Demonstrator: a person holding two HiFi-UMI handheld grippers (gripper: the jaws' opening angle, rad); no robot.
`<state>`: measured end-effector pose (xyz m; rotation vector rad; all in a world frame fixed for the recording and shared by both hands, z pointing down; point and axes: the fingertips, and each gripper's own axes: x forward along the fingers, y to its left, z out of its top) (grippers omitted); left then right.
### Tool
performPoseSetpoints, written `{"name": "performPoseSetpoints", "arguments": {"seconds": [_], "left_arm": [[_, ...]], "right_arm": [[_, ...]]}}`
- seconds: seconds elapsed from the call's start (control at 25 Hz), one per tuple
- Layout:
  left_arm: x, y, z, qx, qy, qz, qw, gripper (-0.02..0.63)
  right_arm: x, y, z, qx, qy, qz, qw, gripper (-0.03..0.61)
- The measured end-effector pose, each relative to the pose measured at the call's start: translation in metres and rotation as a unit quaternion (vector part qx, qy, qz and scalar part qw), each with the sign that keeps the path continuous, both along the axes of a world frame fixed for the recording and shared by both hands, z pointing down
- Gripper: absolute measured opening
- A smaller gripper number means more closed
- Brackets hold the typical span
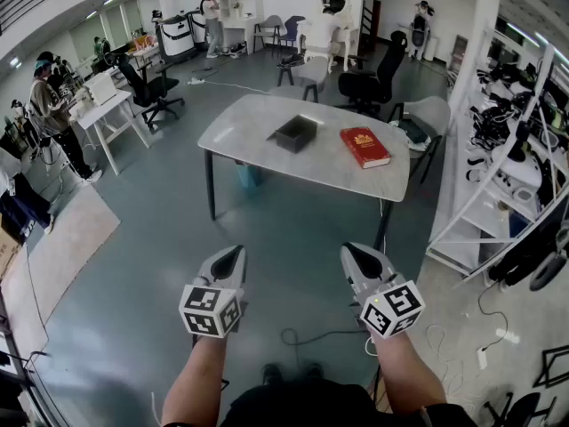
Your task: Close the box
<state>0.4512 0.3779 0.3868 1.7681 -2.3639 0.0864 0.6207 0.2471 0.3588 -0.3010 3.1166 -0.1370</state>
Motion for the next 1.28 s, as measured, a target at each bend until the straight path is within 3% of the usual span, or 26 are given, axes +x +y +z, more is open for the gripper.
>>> {"name": "performPoseSetpoints", "arguments": {"seconds": [0.56, 0.92, 1.28], "left_arm": [[0.023, -0.004, -0.006, -0.004, -0.026, -0.006, 0.9996, 0.009], [0.045, 0.003, -0.006, -0.002, -0.037, -0.046, 0.9982, 0.009], [0.032, 0.012, 0.007, -0.002, -0.024, -0.07, 0.9973, 0.009]], "right_arm": [[0.016, -0.011, -0.004, -0.008, -0.012, -0.011, 1.0, 0.002], [0.038, -0.013, 0.006, -0.019, -0.023, -0.044, 0.999, 0.002], [0.013, -0.003, 0.017, -0.027, -0.007, -0.078, 0.997, 0.002]]}}
